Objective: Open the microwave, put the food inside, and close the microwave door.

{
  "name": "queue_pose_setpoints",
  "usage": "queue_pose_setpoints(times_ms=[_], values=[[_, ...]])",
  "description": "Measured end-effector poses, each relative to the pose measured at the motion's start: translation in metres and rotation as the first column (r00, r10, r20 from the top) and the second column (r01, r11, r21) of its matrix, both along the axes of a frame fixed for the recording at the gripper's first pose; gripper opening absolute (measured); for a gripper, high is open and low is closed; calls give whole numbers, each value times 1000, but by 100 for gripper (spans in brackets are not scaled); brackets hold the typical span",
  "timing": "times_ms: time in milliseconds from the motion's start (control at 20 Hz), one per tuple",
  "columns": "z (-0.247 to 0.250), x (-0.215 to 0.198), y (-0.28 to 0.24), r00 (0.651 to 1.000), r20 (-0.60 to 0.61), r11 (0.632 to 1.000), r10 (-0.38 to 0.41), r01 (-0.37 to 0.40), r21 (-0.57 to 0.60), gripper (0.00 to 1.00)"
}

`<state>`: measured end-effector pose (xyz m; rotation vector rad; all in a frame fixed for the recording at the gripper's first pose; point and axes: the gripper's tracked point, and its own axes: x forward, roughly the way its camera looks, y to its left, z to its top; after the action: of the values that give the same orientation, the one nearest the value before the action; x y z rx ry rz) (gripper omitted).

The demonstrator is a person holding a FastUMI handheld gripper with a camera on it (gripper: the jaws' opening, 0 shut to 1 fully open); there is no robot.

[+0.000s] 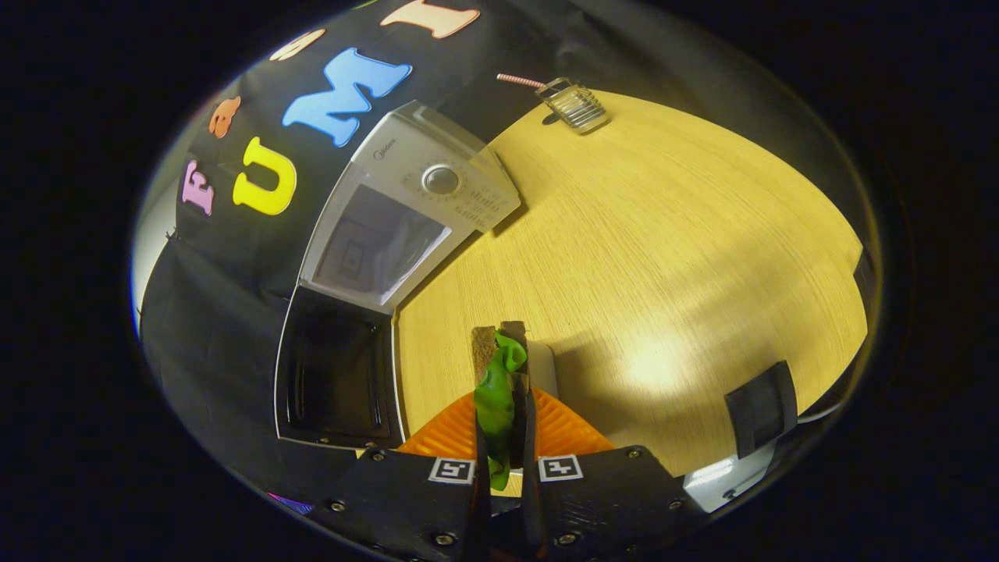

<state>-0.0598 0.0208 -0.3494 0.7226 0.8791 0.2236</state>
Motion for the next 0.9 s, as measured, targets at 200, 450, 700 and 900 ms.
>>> queue_pose_setpoints(times_ms=[200,450,700,900], values=[[45,9,15,996,37,984,-82,75,161,15],[76,54,62,973,24,862,-228,190,471,15],[76,101,107,956,14,782,-292,230,579,15],[74,160,140,911,0,703,-412,318,636,15]])
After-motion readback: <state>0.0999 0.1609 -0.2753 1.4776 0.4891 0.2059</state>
